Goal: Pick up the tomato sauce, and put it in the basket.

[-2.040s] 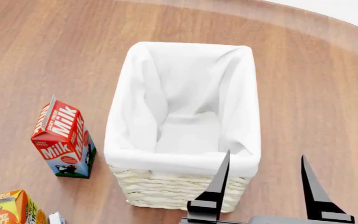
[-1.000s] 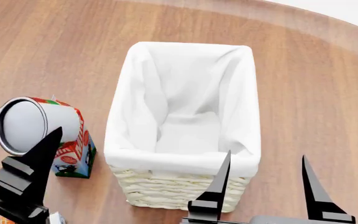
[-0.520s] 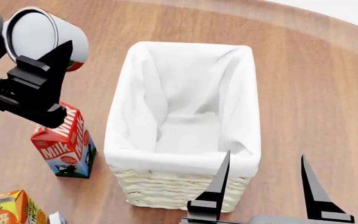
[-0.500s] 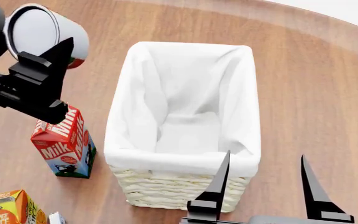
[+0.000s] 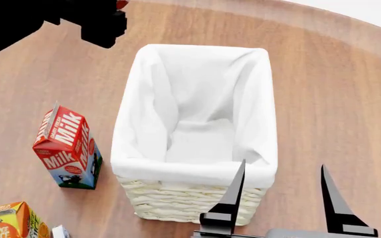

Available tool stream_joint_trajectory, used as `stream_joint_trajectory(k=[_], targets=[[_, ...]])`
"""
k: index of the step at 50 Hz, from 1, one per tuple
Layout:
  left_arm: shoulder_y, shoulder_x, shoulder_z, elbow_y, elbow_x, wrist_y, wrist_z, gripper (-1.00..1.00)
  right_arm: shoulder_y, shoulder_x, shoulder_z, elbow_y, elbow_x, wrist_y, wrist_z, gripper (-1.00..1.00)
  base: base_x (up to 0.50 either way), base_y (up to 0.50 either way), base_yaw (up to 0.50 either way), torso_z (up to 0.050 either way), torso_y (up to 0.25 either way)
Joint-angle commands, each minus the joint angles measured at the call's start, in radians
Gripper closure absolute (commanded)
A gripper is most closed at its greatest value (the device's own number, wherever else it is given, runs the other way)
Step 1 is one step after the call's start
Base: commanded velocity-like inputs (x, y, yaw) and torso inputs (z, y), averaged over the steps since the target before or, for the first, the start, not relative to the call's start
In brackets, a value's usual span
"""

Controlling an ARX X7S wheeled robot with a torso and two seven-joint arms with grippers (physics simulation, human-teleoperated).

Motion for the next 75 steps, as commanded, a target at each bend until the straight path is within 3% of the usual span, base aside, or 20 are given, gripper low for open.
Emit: stream_joint_trajectory(k=[1,25,40,47,51,57,62,75], targets=[[-0.118,0.112,0.053,-0.180,0.064,-0.028,0.067,1.00,0.000,0.002,0.001,-0.001,0.006,-0.002,0.002,-1.00,0.00,0.00,0.00,0.000,0.000],[-0.282,0.322,0.163,-0.545,0.136,-0.097,0.330,1.00,0.003,0.004,0.000,0.006,0.016,-0.008,0.006,-1.00,0.00,0.00,0.00,0.000,0.000],[-0.238,0.386,0.164,-0.681,0.070,-0.124,0.315,1.00,-0.001,0.007,-0.003,0.026,0.016,-0.031,0.003,-1.00,0.00,0.00,0.00,0.000,0.001],[-0.240,0.447,0.204,-0.804,0.113,-0.074,0.397,1.00,0.008,0.004,-0.014,0.031,0.015,-0.026,0.003,-1.00,0.00,0.00,0.00,0.000,0.000],[-0.242,0.454,0.260,-0.820,0.087,-0.045,0.409,1.00,0.008,0.005,-0.014,0.028,0.016,-0.024,0.005,-1.00,0.00,0.00,0.00,0.000,0.000],[-0.280,0.456,0.552,-0.854,-0.131,0.112,0.427,1.00,0.007,0.008,-0.010,0.020,0.019,-0.022,0.009,-1.00,0.00,0.00,0.00,0.000,0.000],[-0.287,0.456,0.727,-0.864,-0.270,0.204,0.434,1.00,0.006,0.009,-0.009,0.019,0.022,-0.024,0.010,-1.00,0.00,0.00,0.00,0.000,0.000],[-0.226,0.456,0.810,-0.825,-0.352,0.298,0.420,1.00,-0.001,0.015,-0.003,0.030,0.025,-0.039,0.011,-1.00,0.00,0.00,0.00,0.000,0.001]])
